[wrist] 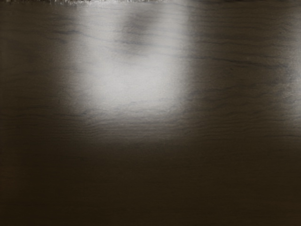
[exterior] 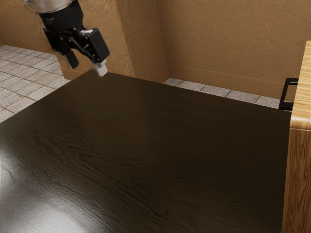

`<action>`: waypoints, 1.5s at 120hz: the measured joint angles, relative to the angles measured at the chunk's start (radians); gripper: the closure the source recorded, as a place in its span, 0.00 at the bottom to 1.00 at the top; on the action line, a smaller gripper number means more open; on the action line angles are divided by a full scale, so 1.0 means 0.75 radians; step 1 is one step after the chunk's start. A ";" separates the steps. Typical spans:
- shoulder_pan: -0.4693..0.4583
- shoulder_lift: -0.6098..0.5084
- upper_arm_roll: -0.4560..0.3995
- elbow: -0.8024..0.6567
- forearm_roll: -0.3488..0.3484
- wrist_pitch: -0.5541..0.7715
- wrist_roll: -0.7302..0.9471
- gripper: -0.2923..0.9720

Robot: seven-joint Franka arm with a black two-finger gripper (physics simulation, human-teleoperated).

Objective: Pull the drawer handle with one arm to open the drawer

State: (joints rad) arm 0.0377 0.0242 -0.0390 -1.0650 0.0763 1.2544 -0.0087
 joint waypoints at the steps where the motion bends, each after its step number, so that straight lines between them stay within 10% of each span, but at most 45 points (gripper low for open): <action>1: -0.003 0.002 -0.001 0.000 0.000 0.000 0.000 0.23; 61: -0.018 0.084 -0.006 -0.049 -0.090 -0.007 -0.211 0.23; 98: 0.020 0.602 -0.050 0.416 -0.222 0.393 -0.196 0.23; 148: 0.010 0.690 -0.089 0.403 -0.845 0.500 -0.272 0.23; 180: -0.039 0.746 -0.118 0.422 -0.967 0.462 -0.392 0.23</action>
State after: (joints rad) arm 0.0082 0.5833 -0.1276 -0.7483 -0.6486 1.6007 -0.3027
